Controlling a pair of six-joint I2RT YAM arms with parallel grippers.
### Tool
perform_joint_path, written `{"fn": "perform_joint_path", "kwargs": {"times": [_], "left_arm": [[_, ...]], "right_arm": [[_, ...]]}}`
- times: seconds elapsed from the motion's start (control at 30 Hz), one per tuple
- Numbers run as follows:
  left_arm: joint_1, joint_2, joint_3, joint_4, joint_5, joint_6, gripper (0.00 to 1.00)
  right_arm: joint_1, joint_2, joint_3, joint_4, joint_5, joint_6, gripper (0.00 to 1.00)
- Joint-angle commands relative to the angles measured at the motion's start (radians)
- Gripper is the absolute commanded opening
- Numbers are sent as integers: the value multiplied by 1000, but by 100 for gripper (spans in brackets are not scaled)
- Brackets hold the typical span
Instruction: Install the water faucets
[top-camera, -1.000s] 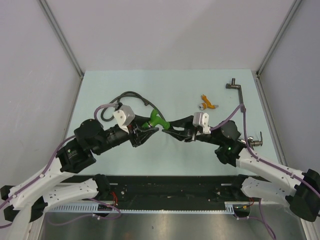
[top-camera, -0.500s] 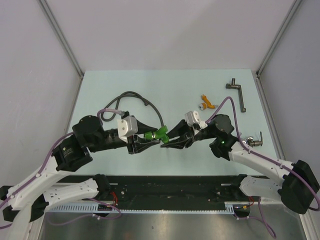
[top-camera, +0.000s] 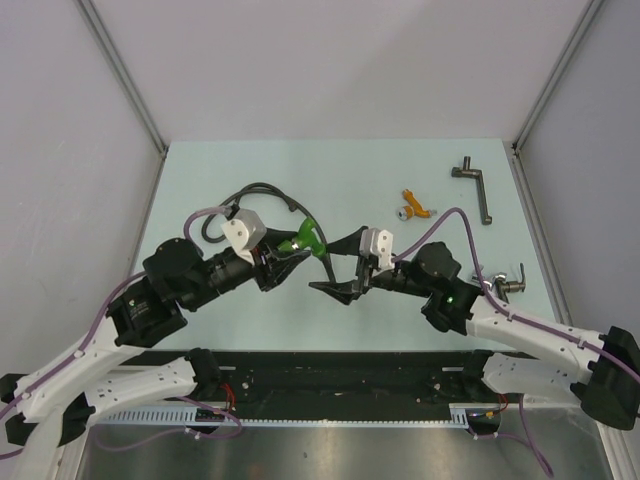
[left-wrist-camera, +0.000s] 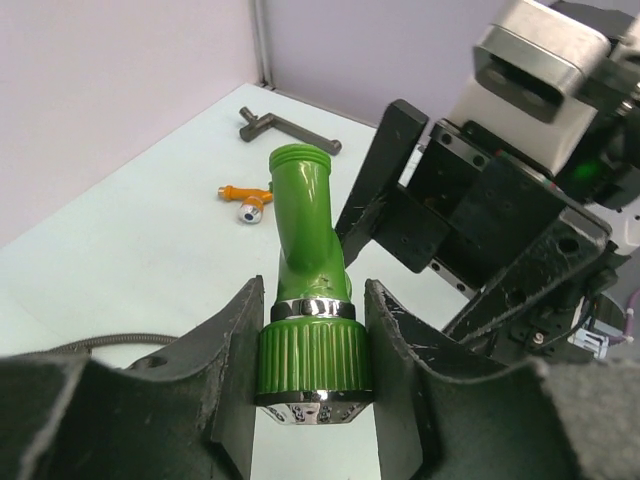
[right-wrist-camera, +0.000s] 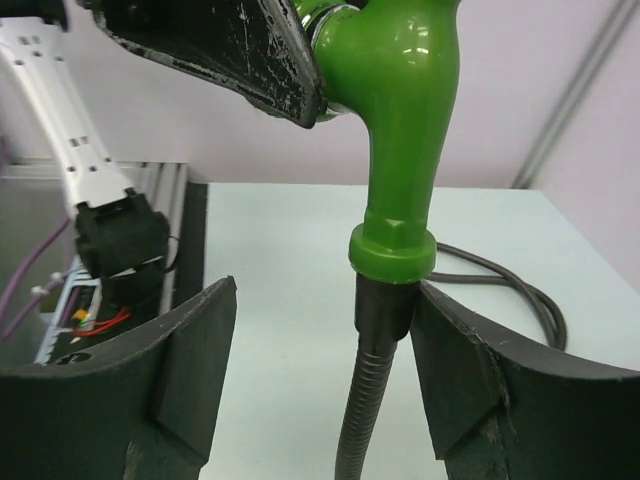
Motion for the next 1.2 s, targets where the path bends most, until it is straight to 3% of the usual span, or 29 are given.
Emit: {"fn": "perform_joint_path", "kwargs": {"times": [0.0, 0.47, 0.57, 0.6, 0.67, 0.73, 1.0, 1.17], "left_arm": [[1, -15, -10, 87, -78, -61, 0], [1, -6, -19, 101, -55, -92, 0], [-1, 4, -13, 95, -35, -93, 0], [-1, 6, -7, 95, -30, -90, 0], [-1, 11, 1, 69, -19, -84, 0], [-1, 11, 11, 46, -9, -76, 0], [1, 32, 91, -60, 109, -28, 0], [8, 58, 112, -103, 264, 35, 0]], "right_arm": [[64, 22, 22, 24, 289, -103, 72], [187, 60, -12, 149, 546, -185, 58], [194, 67, -14, 152, 560, -193, 45], [194, 65, -12, 150, 552, -194, 28], [193, 61, -12, 144, 541, -194, 13], [184, 50, -12, 136, 506, -177, 0], [38, 28, -12, 156, 51, 2, 0], [-63, 65, -14, 280, -265, 201, 0]]}}
